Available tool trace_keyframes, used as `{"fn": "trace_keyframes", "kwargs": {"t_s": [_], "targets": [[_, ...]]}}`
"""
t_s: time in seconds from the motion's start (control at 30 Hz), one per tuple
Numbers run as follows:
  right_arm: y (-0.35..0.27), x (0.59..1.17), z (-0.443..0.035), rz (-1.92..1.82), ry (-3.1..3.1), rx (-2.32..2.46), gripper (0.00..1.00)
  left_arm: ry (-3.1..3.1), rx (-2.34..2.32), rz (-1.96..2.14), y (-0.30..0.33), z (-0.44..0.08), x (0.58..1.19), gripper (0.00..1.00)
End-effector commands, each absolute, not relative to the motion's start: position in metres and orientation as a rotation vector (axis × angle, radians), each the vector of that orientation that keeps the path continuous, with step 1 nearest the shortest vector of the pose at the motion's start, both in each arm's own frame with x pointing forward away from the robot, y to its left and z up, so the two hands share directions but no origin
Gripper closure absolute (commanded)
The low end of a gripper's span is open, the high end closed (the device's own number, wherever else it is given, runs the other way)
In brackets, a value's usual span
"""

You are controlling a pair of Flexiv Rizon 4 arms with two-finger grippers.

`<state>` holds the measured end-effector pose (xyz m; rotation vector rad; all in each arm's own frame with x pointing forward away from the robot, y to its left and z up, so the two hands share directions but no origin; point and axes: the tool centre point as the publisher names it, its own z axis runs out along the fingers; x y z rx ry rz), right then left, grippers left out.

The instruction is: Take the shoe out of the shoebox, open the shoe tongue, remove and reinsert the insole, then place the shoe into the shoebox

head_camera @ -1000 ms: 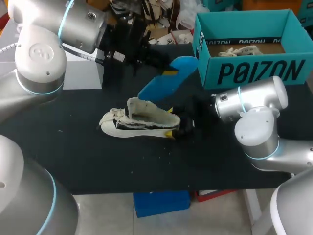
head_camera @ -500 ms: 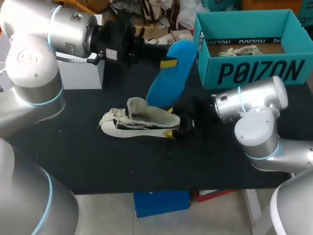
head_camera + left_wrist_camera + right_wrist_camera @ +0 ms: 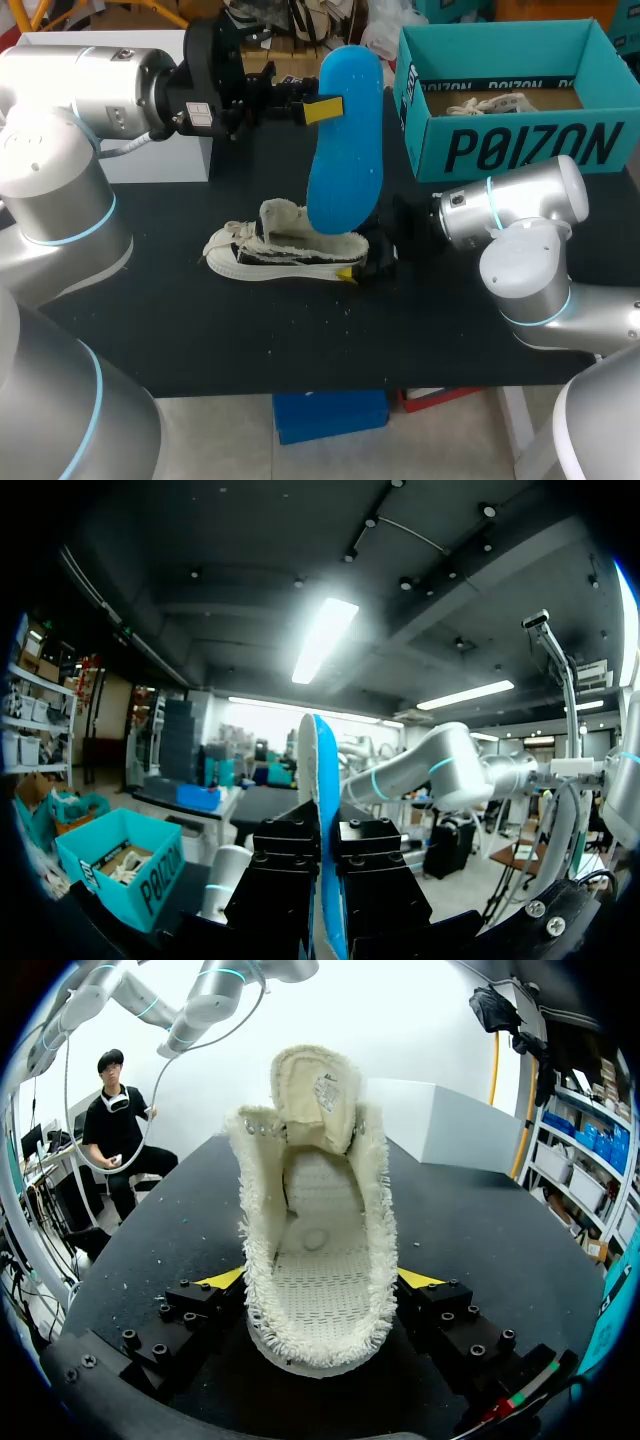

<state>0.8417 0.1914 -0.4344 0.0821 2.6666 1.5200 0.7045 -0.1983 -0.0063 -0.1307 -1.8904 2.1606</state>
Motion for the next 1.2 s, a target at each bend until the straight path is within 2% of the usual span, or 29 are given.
{"fn": "trace_keyframes", "kwargs": {"t_s": [0.03,1.2], "targets": [[0.191,0.842,-0.436,1.518,2.667,0.084,1.0,-1.829,-0.058,2.198,-0.188,-0.01,0.692,1.0],[0.191,0.842,-0.436,1.518,2.667,0.084,1.0,-1.595,-0.174,2.376,-0.17,0.07,0.672,1.0]]}}
